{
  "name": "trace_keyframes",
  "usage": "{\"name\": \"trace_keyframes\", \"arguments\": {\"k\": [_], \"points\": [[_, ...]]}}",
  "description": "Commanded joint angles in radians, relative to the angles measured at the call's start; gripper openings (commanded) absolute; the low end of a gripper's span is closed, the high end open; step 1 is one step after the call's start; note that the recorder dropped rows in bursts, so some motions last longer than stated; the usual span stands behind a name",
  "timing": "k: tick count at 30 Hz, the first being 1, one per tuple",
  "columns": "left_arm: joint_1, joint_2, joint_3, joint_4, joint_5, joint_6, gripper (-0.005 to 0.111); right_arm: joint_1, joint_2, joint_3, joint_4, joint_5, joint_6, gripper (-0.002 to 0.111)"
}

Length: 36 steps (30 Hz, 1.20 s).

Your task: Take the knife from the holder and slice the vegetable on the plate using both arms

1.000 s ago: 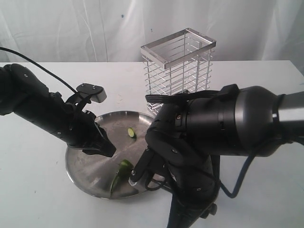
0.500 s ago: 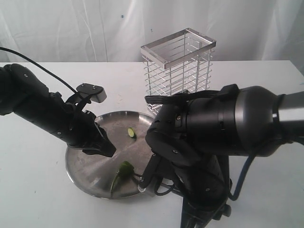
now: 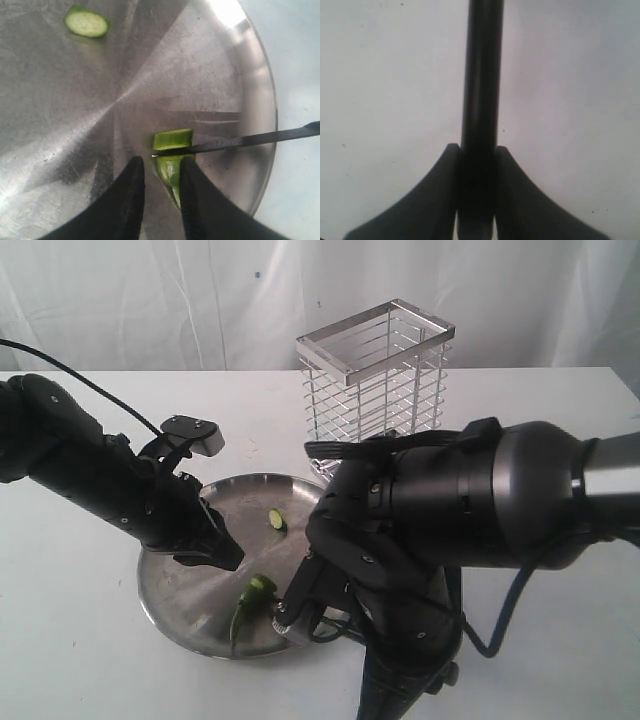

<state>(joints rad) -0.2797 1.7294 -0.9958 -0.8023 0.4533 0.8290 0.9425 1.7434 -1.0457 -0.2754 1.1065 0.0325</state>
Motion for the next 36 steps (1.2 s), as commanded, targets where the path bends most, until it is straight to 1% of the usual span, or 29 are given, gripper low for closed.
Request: {"name": "trace_keyframes", "arguments": {"k": [1,7,10,15,23,36], "points": [[-0.004,-0.007,0.005,-0.017,0.018,0.004,0.031,0.003,0.053,-0.032,-0.013,0.014,-0.010,0.000],[-0.004,-0.007,0.005,-0.017,0.021,0.004,0.031,0.003,0.130,-0.090,-0.072,0.115,-0.033,0.000],[-0.004,-0.007,0.005,-0.017,0.013,0.004,0.031,0.003,0.130,-0.129,-0.088,0.115,-0.033,0.000],[-0.004,-0.007,0.005,-0.017,0.017,0.004,0.031,0.003,0.135,-0.190,-0.062,0.115,-0.080,0.000],[-0.004,-0.007,0.005,-0.017,0.025,0.004,0.031,0.003,0.204,-0.272,-0.063,0.115,-0.090,0.000],[-0.004,-0.007,0.005,-0.025,0.023,0.004,0.030,0.003,0.215,-0.284,-0.036,0.098,-0.099,0.000]]}}
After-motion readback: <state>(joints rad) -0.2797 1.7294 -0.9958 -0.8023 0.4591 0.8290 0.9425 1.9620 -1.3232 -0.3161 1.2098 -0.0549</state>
